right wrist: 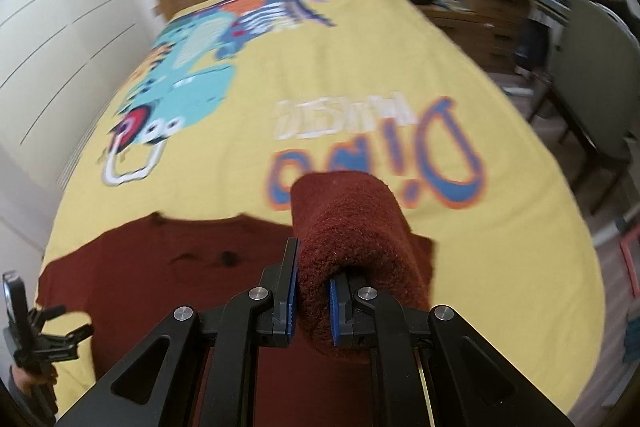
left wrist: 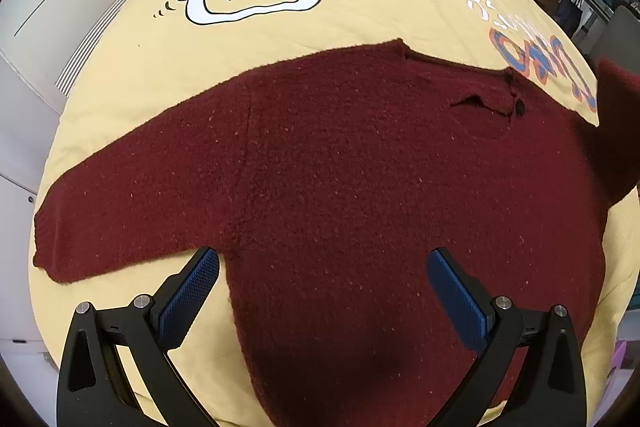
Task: Fold small clothes
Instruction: 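Carry the sleeve across the sweater body with the right tool and release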
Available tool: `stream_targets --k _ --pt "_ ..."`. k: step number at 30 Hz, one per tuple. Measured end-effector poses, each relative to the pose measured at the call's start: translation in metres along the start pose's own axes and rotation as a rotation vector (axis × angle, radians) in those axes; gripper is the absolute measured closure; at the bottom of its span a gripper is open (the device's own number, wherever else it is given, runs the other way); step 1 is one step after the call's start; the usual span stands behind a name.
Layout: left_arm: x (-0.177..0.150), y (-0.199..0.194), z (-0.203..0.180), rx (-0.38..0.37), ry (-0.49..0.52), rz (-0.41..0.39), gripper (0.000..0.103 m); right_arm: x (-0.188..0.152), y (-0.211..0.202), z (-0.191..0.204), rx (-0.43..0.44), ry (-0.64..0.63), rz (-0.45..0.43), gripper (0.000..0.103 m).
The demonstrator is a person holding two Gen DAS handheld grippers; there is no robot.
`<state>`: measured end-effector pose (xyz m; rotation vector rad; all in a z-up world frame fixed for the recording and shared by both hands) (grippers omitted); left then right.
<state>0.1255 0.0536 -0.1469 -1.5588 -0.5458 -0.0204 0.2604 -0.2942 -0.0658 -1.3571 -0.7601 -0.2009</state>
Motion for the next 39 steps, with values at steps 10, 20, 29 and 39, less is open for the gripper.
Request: stream_targets --k 10,20,29,39 --pt "0.011 0.011 0.019 0.007 -0.049 0.016 0.001 -0.052 0.073 0.099 0.1 -0.1 0.17 0.09" --pt "-0.003 0.028 0.019 0.0 -0.015 0.064 0.001 -0.125 0.122 0.116 0.1 -0.12 0.321 0.086" --pt "-0.009 0.028 0.015 0.0 -0.024 0.098 0.001 -0.134 0.11 0.107 0.034 -0.136 0.326 0.044" --pt "-0.011 0.024 0.005 0.002 0.038 0.082 0.001 -0.15 0.063 0.065 0.012 -0.103 0.298 0.037"
Point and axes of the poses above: each gripper's, at about its wrist camera, not at the fingertips, and y roughly the way its jaws point, z to its left, x to its top, the point moved 7 cm from there along y, roughly the way its jaws point, and after that the axes turned 14 degrees about -y, right-handed, at the moved point
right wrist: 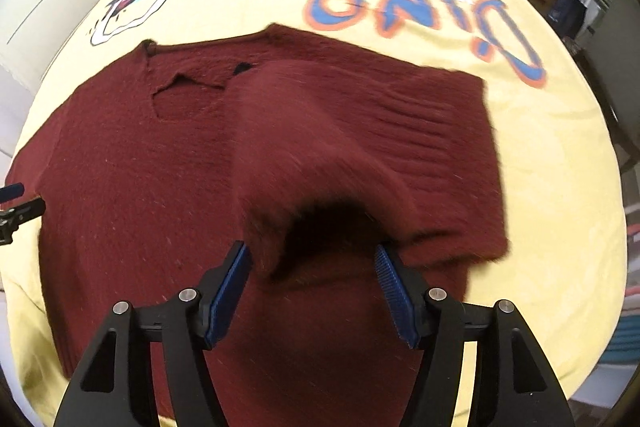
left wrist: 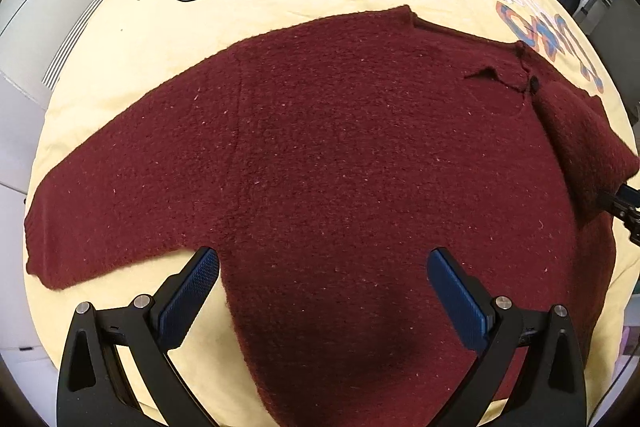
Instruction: Fold small clothes
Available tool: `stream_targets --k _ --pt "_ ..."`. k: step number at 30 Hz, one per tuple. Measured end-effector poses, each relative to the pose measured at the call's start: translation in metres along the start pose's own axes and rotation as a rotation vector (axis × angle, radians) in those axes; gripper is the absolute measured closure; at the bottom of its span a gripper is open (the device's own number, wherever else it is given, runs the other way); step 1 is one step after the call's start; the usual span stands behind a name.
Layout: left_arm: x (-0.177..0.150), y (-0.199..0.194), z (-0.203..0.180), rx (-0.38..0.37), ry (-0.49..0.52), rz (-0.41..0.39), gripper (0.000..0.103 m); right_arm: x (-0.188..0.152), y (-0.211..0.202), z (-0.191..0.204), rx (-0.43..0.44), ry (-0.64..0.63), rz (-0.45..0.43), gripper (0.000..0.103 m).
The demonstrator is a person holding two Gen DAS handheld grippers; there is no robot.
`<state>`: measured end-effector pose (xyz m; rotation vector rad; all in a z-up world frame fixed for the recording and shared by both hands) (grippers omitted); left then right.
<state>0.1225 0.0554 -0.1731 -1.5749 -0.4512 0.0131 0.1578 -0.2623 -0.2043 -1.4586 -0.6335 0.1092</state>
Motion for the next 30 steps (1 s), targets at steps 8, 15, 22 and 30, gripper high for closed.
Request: stream_targets --k 8,15,22,30 --pt "-0.003 0.0 -0.017 -0.016 0.052 -0.001 0.001 -0.039 -0.002 -0.067 -0.093 0.115 0.034 0.037" --pt "-0.003 0.001 -0.038 -0.037 0.106 0.0 0.001 -0.053 0.022 -0.101 -0.113 0.179 0.075 0.037" --pt "-0.004 0.007 -0.061 -0.033 0.16 0.02 0.001 -0.041 0.042 -0.105 -0.049 0.192 0.043 0.067" --pt "-0.007 0.005 -0.085 -0.036 0.217 0.01 0.001 -0.027 0.048 -0.091 -0.029 0.118 0.04 0.085"
Point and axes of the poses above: each gripper's, at about its wrist camera, not at the fingertips, and y roughly the way its jaws point, z to its left, x to its top, the point moved 7 cm from there along y, roughly the way its jaws point, and after that the axes turned 14 degrees about -y, right-handed, at the moved point
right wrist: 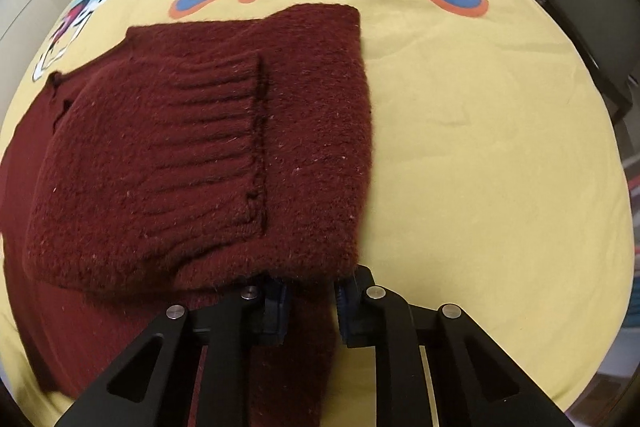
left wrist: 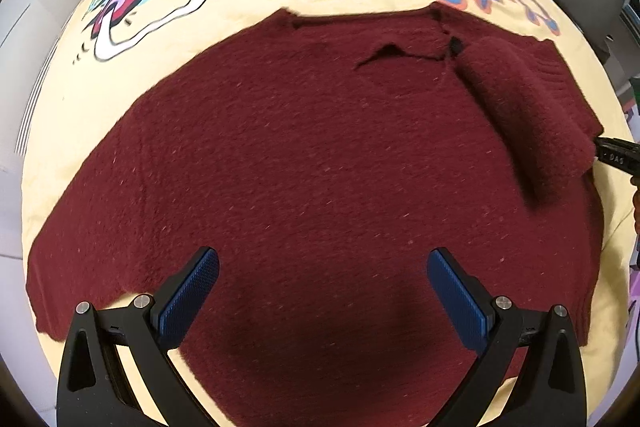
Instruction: Fold small clothes
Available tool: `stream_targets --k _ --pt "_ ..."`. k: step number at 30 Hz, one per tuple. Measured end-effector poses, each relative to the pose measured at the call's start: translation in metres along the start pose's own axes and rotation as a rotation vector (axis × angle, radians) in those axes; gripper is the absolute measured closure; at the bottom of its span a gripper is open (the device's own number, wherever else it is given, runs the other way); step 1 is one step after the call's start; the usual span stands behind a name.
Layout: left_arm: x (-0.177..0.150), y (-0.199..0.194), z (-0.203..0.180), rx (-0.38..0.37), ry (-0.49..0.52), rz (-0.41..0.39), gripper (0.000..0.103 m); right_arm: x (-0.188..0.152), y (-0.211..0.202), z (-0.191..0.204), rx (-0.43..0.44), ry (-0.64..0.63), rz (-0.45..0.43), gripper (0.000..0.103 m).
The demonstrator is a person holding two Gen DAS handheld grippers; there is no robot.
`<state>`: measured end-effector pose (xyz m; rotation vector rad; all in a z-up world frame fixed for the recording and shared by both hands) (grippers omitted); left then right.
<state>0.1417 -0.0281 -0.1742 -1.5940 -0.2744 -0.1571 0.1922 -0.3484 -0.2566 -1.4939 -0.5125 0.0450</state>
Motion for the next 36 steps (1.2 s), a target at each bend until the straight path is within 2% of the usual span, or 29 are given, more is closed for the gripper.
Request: stream_targets --k 5,14,19,25,30,31,32,33,34,35,36 --pt "0.008 -0.002 -0.036 -0.058 0.054 -0.009 0.001 -0.004 -0.001 -0.007 0.048 0.045 -0.02 0.084" --pt "0.016 -0.011 -0.12 -0.126 0.286 -0.059 0.001 -0.004 0.003 -0.011 0.064 0.047 -0.016 0.084" --pt "0.012 -0.008 -0.159 -0.11 0.412 -0.084 0.001 -0.006 0.003 -0.012 0.072 0.049 -0.014 0.084" --pt "0.003 0.022 -0.191 -0.062 0.553 -0.034 0.001 -0.007 0.004 -0.015 0.087 0.059 -0.011 0.083" --pt "0.006 0.049 -0.207 -0.034 0.593 -0.002 0.002 -0.009 0.006 -0.015 0.091 0.06 -0.007 0.083" --pt "0.01 0.054 -0.21 -0.034 0.586 -0.002 0.005 -0.01 0.005 -0.015 0.091 0.061 -0.007 0.083" --pt "0.014 0.059 -0.211 -0.034 0.575 -0.004 0.018 -0.01 0.005 -0.015 0.091 0.063 -0.007 0.083" --pt "0.018 0.063 -0.211 -0.026 0.562 -0.001 0.04 -0.01 0.006 -0.015 0.092 0.063 -0.006 0.083" --pt "0.023 0.07 -0.208 -0.008 0.536 0.017 0.05 -0.01 0.005 -0.015 0.091 0.063 -0.007 0.083" --pt "0.028 0.076 -0.207 -0.001 0.511 0.034 0.064 -0.01 0.006 -0.015 0.091 0.063 -0.007 0.083" --pt "0.031 0.08 -0.204 -0.008 0.483 0.053 0.072 -0.01 0.006 -0.015 0.091 0.063 -0.007 0.083"
Point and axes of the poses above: each gripper's, at about its wrist camera, not at the fingertips, and y roughly the way its jaws point, z to its left, x to its top, the point moved 7 cm from there along y, roughly the way its jaws point, and after that the axes turned 14 degrees about -y, right-handed, at the moved point
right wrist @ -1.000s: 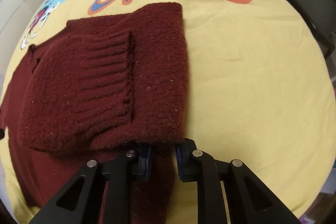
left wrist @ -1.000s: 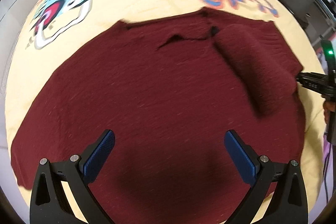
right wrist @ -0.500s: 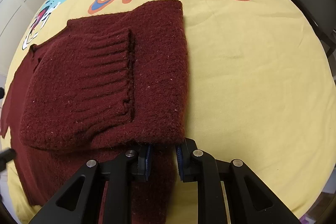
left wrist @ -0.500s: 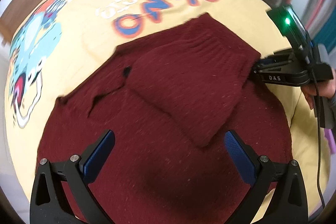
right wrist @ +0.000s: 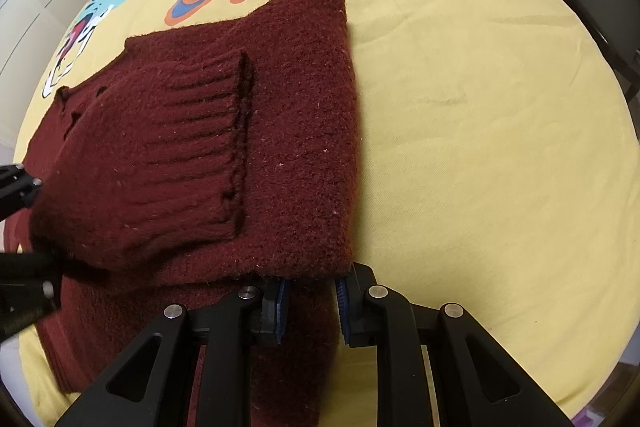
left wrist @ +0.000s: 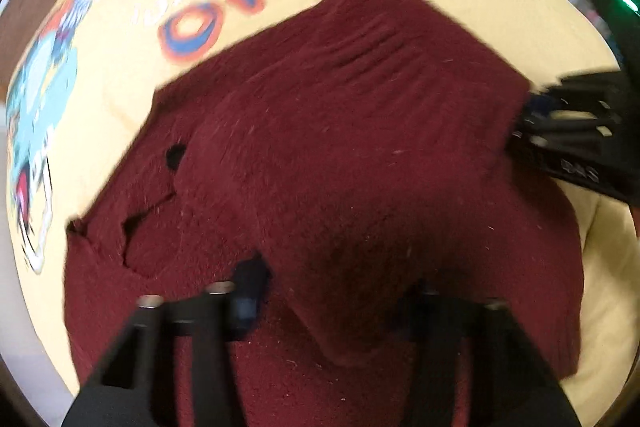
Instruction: Fold small clothes
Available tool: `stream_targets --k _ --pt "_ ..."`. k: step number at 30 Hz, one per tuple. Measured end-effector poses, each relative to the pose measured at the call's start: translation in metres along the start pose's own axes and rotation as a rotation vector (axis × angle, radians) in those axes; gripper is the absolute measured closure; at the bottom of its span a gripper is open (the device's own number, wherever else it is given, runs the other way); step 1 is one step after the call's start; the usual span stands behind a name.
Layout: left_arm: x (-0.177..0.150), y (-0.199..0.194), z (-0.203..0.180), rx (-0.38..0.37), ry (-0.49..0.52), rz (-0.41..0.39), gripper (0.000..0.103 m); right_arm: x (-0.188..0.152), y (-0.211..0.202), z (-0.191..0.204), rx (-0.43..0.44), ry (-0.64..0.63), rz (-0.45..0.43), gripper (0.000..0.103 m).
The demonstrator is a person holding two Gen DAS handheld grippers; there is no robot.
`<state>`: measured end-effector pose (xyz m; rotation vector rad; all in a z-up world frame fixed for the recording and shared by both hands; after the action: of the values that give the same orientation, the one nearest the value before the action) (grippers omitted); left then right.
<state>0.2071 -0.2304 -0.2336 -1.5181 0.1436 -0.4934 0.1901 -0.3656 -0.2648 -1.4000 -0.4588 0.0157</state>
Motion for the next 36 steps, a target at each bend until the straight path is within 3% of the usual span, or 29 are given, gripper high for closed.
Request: stream_targets --k 3,7,14,17,21,25,28,30,32,34,36 --pt "0.005 0.006 0.012 -0.03 -0.052 0.014 0.089 0.0 0.0 0.001 -0.002 -0.001 -0.003 0.083" --pt "0.008 0.003 0.031 -0.049 -0.112 -0.003 0.091 -0.001 0.0 0.001 0.001 0.01 -0.008 0.083" --pt "0.014 -0.02 0.076 -0.085 -0.263 -0.118 0.093 -0.001 -0.001 0.004 -0.001 0.016 -0.004 0.083" --pt "0.006 -0.027 0.101 -0.064 -0.317 -0.157 0.092 -0.002 -0.003 0.01 0.006 0.015 -0.008 0.083" --pt "-0.012 -0.011 0.123 -0.063 -0.385 -0.147 0.092 -0.002 -0.001 0.023 -0.014 -0.019 0.0 0.083" --pt "-0.018 0.002 0.12 -0.06 -0.422 -0.115 0.088 0.0 -0.002 0.031 -0.047 -0.051 0.013 0.083" --pt "-0.015 -0.001 0.12 -0.002 -0.393 -0.112 0.078 0.0 -0.004 0.032 -0.041 -0.039 0.015 0.081" --pt "-0.018 -0.005 0.117 0.058 -0.35 -0.122 0.048 -0.001 -0.004 0.03 -0.032 -0.025 0.014 0.081" --pt "-0.02 -0.012 0.112 0.103 -0.299 -0.142 0.037 -0.002 -0.005 0.029 -0.025 -0.016 0.014 0.081" --pt "-0.016 -0.011 0.104 0.142 -0.244 -0.148 0.032 -0.003 -0.005 0.029 -0.025 -0.014 0.013 0.081" --pt "-0.014 -0.01 0.097 0.181 -0.194 -0.15 0.018 -0.003 -0.004 0.03 -0.026 -0.014 0.013 0.08"
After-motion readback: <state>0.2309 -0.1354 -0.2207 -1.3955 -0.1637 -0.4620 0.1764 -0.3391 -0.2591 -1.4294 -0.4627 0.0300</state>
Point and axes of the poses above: each gripper's, at about its wrist camera, not at the fingertips, and y roughly the way its jaws point, z to its left, x to its top, the point moved 7 cm from there along y, roughly the way its jaws point, and after that the axes turned 14 degrees about -y, right-handed, at the moved point
